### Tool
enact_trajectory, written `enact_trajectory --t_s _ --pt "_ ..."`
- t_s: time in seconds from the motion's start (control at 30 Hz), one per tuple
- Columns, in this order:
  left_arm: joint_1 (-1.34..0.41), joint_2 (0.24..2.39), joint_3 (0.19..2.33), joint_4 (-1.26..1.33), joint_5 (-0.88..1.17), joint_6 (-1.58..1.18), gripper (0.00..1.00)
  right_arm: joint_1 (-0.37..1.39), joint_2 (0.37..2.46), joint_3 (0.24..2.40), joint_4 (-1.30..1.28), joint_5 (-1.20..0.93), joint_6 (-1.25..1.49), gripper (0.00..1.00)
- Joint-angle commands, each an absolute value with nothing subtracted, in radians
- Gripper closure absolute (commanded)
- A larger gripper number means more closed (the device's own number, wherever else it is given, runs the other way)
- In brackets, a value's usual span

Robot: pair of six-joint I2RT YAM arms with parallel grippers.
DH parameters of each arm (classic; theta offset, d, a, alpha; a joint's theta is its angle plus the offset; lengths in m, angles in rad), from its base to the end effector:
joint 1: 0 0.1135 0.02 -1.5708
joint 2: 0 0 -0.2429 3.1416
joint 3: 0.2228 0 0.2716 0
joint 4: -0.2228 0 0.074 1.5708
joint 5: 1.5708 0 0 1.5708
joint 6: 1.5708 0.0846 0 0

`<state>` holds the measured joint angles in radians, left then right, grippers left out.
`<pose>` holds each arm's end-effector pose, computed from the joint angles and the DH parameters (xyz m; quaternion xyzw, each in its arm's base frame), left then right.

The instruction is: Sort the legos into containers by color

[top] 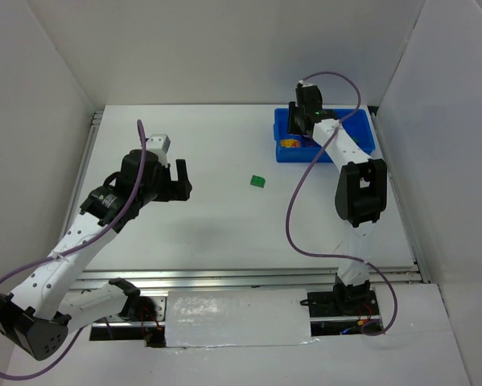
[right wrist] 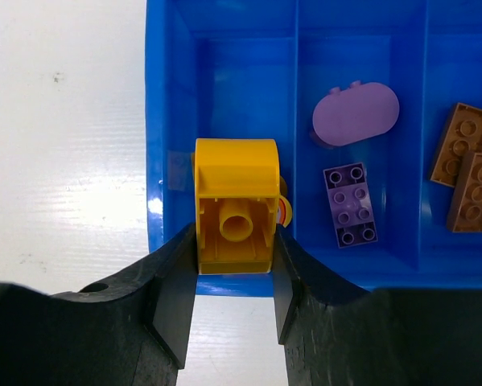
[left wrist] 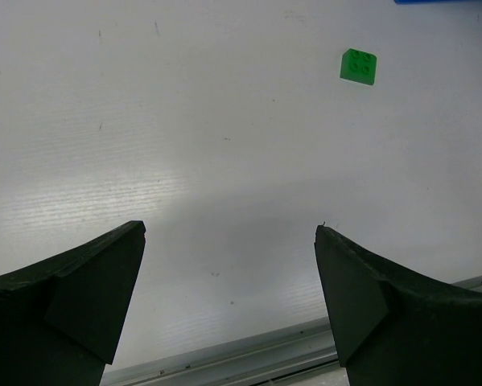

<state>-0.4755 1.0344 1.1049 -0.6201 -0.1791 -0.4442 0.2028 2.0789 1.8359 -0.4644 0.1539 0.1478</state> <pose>0.2647 -0.1193 0.3187 -0.0301 0.8695 -0.1461 0.4708 0.5213 0.0939 0.2178 0.0073 0.9061 0.0040 0.4230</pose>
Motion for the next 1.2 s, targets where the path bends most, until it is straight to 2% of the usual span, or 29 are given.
enact_trajectory --t_s 0.0,0.8,0.87,0.93,1.03,1.07,1.17 --pt "-0.477 1.032 1.101 -0.583 -0.173 -0.423 0.0 0.204 2.083 1.896 -0.465 0.161 0.152 1.0" --pt "-0.477 1.032 1.103 -0.584 -0.169 -0.419 0.0 0.195 2.144 1.968 -0.488 0.13 0.152 1.0" --pt "-0.476 1.035 1.101 -0.584 -0.169 -0.42 0.0 0.195 2.166 1.982 -0.488 0.13 0.152 0.93" --pt "-0.476 1.046 1.104 -0.586 -0.166 -0.419 0.0 0.195 2.212 2.046 -0.506 0.133 0.15 0.91" --pt "-0.476 1.054 1.108 -0.591 -0.164 -0.419 0.0 0.195 2.261 2.107 -0.541 0.104 0.152 0.76" --pt "-0.476 1.055 1.108 -0.592 -0.166 -0.42 0.01 0.196 2.261 2.111 -0.545 0.101 0.161 0.57" --pt "-0.477 1.057 1.106 -0.591 -0.167 -0.42 0.0 0.204 2.211 2.092 -0.528 0.094 0.17 0.29"
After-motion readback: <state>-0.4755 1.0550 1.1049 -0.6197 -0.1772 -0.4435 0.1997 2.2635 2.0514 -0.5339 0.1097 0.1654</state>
